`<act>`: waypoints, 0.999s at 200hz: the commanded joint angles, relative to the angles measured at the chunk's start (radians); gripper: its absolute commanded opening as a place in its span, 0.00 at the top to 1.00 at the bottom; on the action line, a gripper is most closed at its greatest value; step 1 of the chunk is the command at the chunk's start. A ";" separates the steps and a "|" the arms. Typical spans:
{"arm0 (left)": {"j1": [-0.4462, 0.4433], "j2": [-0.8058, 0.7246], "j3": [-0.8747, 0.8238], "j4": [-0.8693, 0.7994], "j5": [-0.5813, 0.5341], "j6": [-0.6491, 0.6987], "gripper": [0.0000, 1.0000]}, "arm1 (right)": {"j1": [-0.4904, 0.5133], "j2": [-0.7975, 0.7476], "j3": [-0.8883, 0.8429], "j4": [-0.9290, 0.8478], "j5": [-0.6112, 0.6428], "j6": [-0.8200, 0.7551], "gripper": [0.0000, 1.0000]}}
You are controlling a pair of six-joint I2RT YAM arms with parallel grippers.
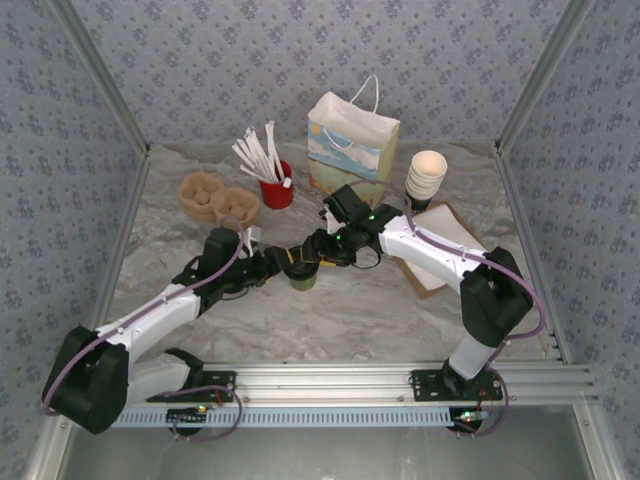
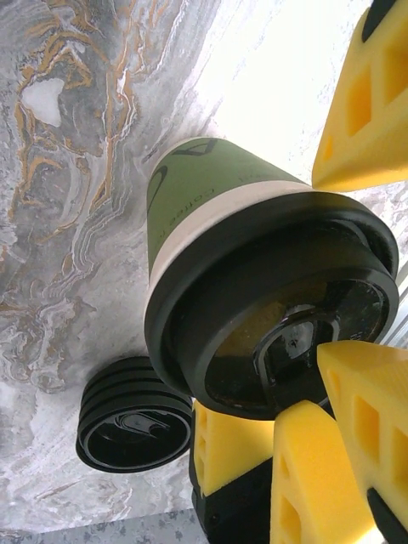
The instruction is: Pack the takeout coffee
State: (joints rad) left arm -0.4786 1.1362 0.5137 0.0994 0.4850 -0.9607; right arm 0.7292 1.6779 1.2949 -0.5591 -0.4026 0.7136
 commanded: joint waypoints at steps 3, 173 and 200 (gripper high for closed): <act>-0.001 0.019 0.020 -0.010 -0.006 0.028 0.43 | 0.001 0.015 0.010 -0.020 0.018 -0.011 0.51; 0.000 0.070 0.039 -0.025 -0.005 0.047 0.46 | -0.058 0.040 -0.147 0.132 -0.082 0.072 0.62; 0.000 0.081 0.037 -0.023 -0.004 0.050 0.46 | -0.069 0.047 -0.172 0.160 -0.105 0.094 0.62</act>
State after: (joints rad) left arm -0.4778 1.1992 0.5289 0.1009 0.4824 -0.9348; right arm 0.6697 1.6829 1.1797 -0.3801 -0.5426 0.7712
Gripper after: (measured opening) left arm 0.538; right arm 0.379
